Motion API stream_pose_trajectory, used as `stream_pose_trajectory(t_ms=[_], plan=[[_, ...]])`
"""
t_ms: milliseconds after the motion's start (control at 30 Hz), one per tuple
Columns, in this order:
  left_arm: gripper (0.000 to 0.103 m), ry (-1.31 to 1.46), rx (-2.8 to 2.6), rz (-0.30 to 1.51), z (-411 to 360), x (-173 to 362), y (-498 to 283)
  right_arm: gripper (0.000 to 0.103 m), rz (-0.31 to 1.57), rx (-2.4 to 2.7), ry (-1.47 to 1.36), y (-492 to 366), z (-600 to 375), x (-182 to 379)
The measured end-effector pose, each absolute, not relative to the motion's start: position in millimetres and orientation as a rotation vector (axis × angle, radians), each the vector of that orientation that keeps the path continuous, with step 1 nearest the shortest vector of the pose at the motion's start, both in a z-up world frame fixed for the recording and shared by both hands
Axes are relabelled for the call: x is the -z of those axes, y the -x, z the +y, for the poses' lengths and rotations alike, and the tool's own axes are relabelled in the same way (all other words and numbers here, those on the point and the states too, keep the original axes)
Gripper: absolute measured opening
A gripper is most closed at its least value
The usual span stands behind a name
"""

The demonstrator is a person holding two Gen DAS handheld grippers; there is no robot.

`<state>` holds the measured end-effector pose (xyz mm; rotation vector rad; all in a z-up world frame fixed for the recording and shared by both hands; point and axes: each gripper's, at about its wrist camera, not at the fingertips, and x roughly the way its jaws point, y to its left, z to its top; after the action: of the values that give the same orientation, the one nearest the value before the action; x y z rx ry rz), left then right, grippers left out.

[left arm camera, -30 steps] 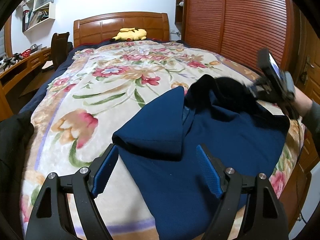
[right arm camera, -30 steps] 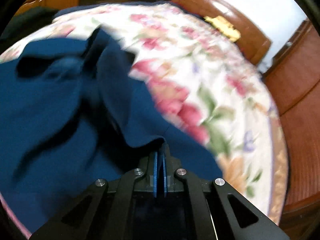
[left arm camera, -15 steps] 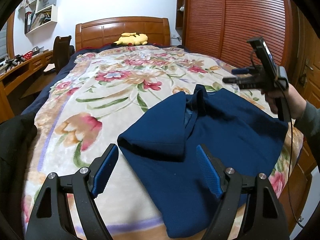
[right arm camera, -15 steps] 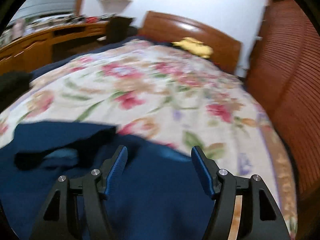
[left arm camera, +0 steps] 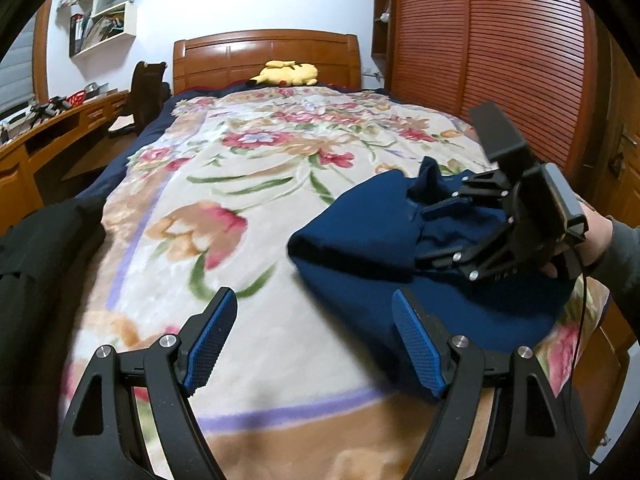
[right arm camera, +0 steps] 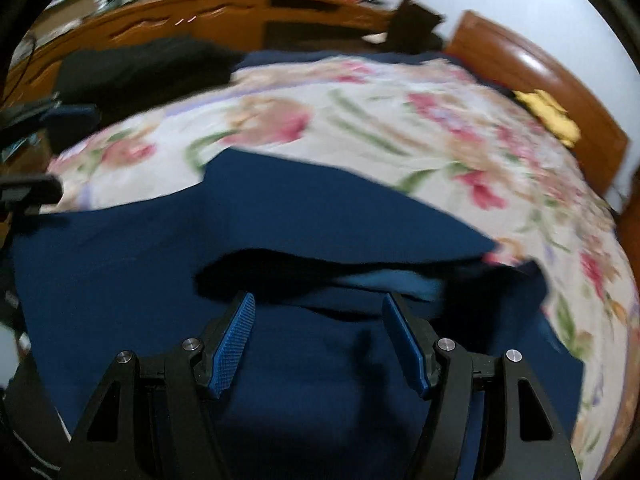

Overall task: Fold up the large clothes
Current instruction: 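Grasp the jacket bundle with the right gripper and fold it over again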

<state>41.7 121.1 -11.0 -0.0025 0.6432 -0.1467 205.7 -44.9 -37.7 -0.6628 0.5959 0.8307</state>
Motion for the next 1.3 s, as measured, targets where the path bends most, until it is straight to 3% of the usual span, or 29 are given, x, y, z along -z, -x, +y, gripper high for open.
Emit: stream_pose_trajectory(t_ms=[200, 233, 267, 333, 600, 633, 700, 800, 833, 1067, 1300], plan=[[0.081, 0.025, 0.136, 0.655, 137, 20, -42, 0.068, 0.646, -0.841, 0.781, -224, -13, 45], [0.081, 0.028, 0.136, 0.656, 139, 21, -42, 0.061, 0.638, -0.840, 0.786, -230, -11, 44], [0.081, 0.029, 0.135, 0.657, 140, 22, -42, 0.039, 0.632, -0.831, 0.789, -235, -8, 42], [0.081, 0.030, 0.134, 0.656, 143, 22, -40, 0.007, 0.610, -0.767, 0.818, -248, 2, 41], [0.081, 0.021, 0.151, 0.627, 144, 16, -35, 0.005, 0.403, -0.569, 0.678, -293, 42, -2], [0.081, 0.021, 0.151, 0.626, 143, 15, -35, 0.008, 0.385, -0.556, 0.650, -296, 46, -7], [0.081, 0.022, 0.153, 0.621, 144, 15, -34, 0.023, 0.391, -0.582, 0.602, -301, 52, -15], [0.081, 0.026, 0.156, 0.618, 143, 15, -33, 0.073, 0.358, -0.611, 0.555, -291, 49, -16], [0.081, 0.025, 0.157, 0.617, 142, 14, -32, 0.083, 0.365, -0.631, 0.535, -289, 46, -16], [0.081, 0.031, 0.178, 0.601, 132, 10, -24, 0.084, 0.385, -0.561, 0.527, -275, -4, -20], [0.081, 0.033, 0.212, 0.584, 107, 4, -21, 0.084, 0.430, -0.424, 0.496, -246, -113, -20]])
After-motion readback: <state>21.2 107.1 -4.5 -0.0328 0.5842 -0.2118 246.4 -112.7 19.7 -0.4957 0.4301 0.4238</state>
